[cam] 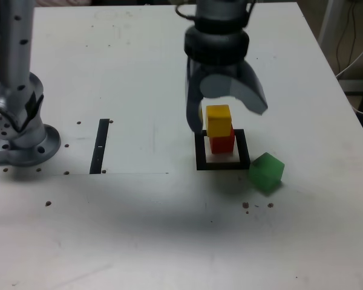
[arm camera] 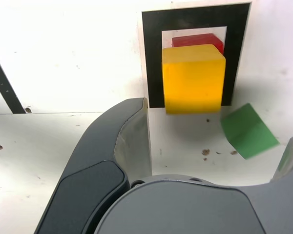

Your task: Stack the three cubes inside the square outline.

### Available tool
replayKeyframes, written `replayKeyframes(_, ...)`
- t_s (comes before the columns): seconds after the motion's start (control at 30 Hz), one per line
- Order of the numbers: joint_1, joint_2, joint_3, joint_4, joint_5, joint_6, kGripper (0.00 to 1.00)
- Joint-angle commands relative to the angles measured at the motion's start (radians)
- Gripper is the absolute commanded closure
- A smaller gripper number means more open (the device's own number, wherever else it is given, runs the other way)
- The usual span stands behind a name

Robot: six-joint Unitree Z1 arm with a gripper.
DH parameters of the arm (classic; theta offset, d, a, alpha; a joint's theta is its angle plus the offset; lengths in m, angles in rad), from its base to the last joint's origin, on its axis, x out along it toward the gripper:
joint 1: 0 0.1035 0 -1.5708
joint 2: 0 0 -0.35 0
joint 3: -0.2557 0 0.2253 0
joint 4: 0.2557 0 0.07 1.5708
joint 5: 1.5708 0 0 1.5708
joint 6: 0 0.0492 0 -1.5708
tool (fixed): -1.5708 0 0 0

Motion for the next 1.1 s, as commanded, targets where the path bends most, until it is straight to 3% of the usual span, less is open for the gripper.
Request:
replayKeyframes(0.0,-0.025,-0.025,-0.005,-0.005,0.011,-0.041,0.01)
replayKeyframes(0.2,-0.082,-0.028,0.004,-0.062,-0.042,-0.176,0.01)
replayKeyframes(0.47,-0.159,0.011,-0.078,-0.051,-0.079,-0.593,0.01)
replayKeyframes(0.77,-0.150,0.083,-0.164,-0.029,-0.171,-0.762,0.01)
replayKeyframes(0.83,-0.144,0.101,-0.156,-0.036,-0.174,-0.783,0.01)
replayKeyframes(1.07,-0.133,0.152,-0.066,-0.113,-0.125,-0.828,0.01)
